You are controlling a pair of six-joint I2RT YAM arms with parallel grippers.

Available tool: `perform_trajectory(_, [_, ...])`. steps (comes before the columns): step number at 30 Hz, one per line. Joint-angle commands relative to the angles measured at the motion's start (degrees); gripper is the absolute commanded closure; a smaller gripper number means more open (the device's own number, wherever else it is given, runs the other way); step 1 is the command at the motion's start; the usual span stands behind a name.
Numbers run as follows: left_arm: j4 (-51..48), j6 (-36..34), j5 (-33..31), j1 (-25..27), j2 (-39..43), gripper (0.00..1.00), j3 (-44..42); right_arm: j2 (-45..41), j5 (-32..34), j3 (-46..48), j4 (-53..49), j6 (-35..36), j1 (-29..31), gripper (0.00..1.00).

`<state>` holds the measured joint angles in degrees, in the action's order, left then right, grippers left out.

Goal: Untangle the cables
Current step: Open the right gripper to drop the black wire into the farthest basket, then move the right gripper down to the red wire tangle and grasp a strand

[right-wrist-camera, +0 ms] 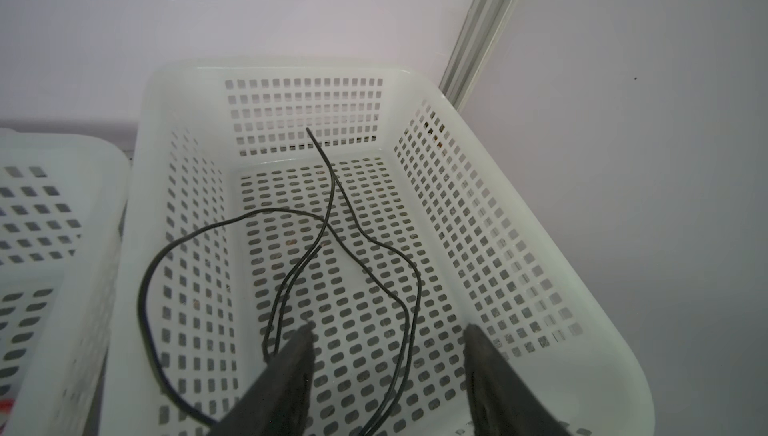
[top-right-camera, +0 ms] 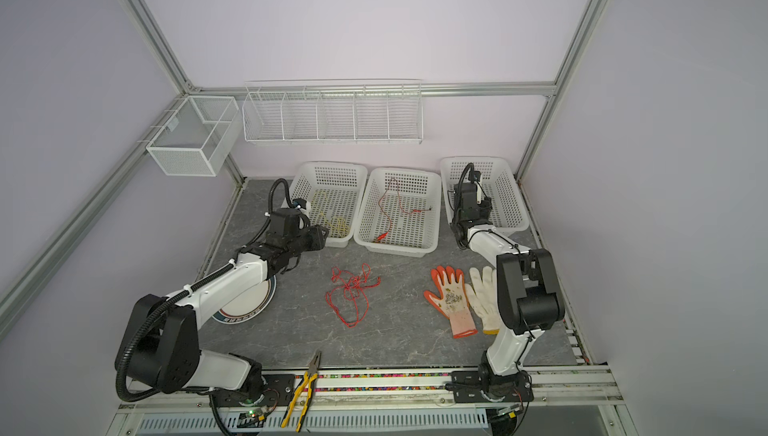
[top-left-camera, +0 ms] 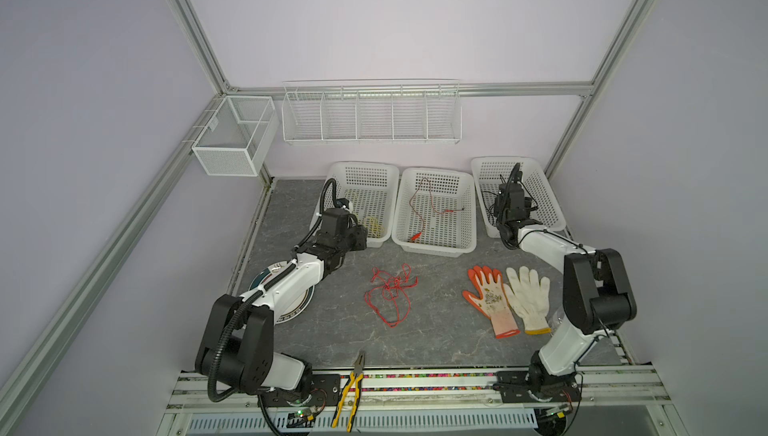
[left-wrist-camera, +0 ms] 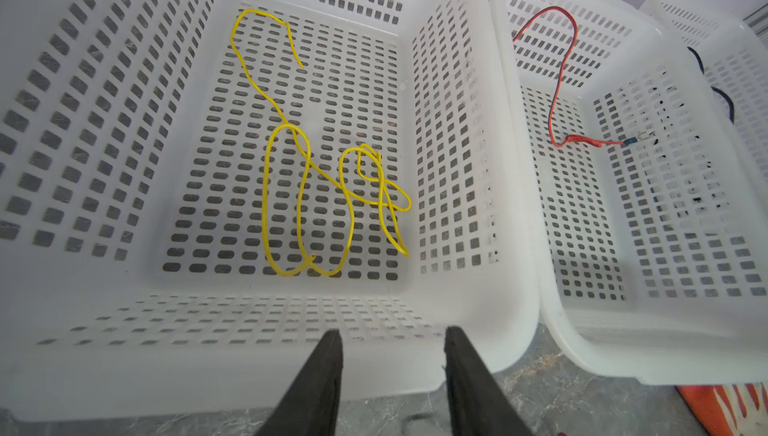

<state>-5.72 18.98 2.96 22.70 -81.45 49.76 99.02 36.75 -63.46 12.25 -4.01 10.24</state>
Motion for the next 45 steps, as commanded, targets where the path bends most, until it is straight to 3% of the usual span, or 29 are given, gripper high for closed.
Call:
perform_trajectory(1, [-1.7, -0.3, 0.3, 0.7, 2.6, 0.58, -1.6, -4.3, -5.7, -0.6, -1.6, -1.2, 0.7, 0.35])
perform_trajectory(9, [-4.1, 0.4, -0.2, 1.5, 8.3, 0.58, -5.3, -7.7, -11.0, -0.4, -4.5, 4.2, 9.0, 0.31])
perform_trajectory(18, [0.6, 2.0, 2.2, 2.2, 13.7, 0.57, -11.5, -14.2, -23.8, 5.6, -4.9, 1.7, 18.0, 0.31])
perform_trajectory(28, [4.9, 4.0, 2.2, 2.8, 13.7, 0.57, -15.8, -17.2, -50.1, 12.2, -9.3, 1.3, 25.9, 0.35])
perform_trajectory(45, [9.6, 3.6, -5.2, 2.8, 18.6, 0.57, -19.0, -12.2, -48.1, 18.0, -13.0, -6.3, 37.6, 0.36])
